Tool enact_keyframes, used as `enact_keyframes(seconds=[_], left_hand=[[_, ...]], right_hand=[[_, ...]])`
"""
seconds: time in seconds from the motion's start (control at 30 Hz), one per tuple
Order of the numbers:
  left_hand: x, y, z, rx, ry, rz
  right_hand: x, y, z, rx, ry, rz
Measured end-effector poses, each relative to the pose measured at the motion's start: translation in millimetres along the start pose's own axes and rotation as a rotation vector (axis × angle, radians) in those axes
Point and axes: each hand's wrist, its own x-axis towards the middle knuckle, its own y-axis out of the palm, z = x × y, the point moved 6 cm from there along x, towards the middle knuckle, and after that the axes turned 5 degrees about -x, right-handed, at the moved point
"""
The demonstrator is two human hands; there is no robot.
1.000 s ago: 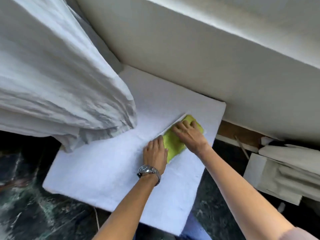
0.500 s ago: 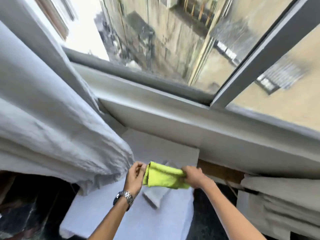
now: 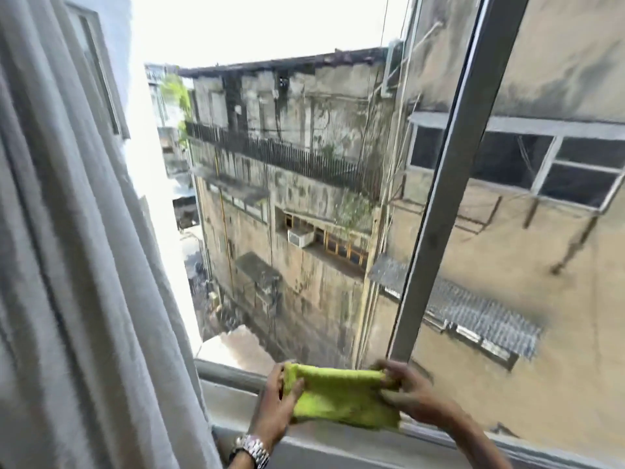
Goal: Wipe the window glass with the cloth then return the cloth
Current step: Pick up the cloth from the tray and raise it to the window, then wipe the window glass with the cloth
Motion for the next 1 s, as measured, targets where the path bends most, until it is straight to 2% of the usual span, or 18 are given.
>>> enact_keyframes(seconds=[0.1,0.2,0.3,0.37,0.43,0.53,0.63,0.7,0.73,0.87,1.0], left_hand=[[26,-18,-101,-0.052,0.204,-0.151],[49,-33,-211,-0.105,0.402,-0.339],[67,-37,-297,-0.196,0.535,-0.284],[75,-43,-338,-0.195,0.614,-0.259],[81,-49,-360,-0.209,0.645,-0.265],[91,-61,-368,-0.174,0.602,-0.278],[106,-69,-358,-0.180,0.559,-0.123],[117,-86,-352,-0.121,0.587,-0.111],[123,-100,-352,-0.057,0.627,-0.176],[147,-174,-387,0.258,0.888,-0.625],[198,-237,-433,0.660,1.018,-0.795]], right_hand=[[13,-86,96,0.070,-0.173,-0.379],[17,-158,198,-0.106,-0.354,-0.809],[17,-204,291,-0.399,-0.468,-1.266],[27,-222,333,-0.572,-0.424,-1.467],[48,-226,352,-0.665,-0.322,-1.519],[82,-209,349,-0.601,-0.198,-1.457],[116,-182,334,-0.551,-0.145,-1.390],[132,-165,325,-0.582,-0.141,-1.372],[137,-160,319,-0.608,-0.120,-1.384],[153,-158,304,-0.627,-0.057,-1.496],[175,-160,293,-0.533,-0.050,-1.578]])
